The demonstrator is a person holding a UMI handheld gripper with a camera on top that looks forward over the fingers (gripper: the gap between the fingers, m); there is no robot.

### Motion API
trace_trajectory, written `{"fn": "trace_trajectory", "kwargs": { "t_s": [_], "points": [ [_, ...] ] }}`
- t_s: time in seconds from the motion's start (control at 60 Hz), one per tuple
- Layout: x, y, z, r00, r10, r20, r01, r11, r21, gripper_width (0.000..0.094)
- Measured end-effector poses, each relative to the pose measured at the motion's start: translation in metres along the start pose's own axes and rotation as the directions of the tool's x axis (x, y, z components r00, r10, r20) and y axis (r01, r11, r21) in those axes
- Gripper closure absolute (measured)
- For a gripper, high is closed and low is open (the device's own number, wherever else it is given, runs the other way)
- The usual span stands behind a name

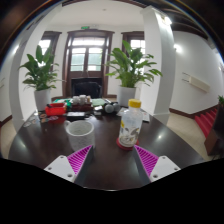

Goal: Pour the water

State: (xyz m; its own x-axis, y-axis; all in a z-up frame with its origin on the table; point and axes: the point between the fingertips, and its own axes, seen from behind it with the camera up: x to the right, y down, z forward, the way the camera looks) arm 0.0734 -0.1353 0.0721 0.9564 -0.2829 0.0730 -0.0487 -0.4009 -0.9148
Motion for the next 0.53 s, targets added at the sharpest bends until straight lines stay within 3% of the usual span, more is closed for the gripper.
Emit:
{"fn": "trace_trajectory", "kwargs": {
  "t_s": [0.267, 0.533],
  "points": [
    [-0.075, -0.060, -0.063, 0.985, -0.010, 0.174, -0.011, 0.992, 0.122, 0.0143],
    [-0.107, -0.087, -0.094, 0.969, -0.045, 0.245, -0.003, 0.981, 0.191, 0.0158]
  ]
}}
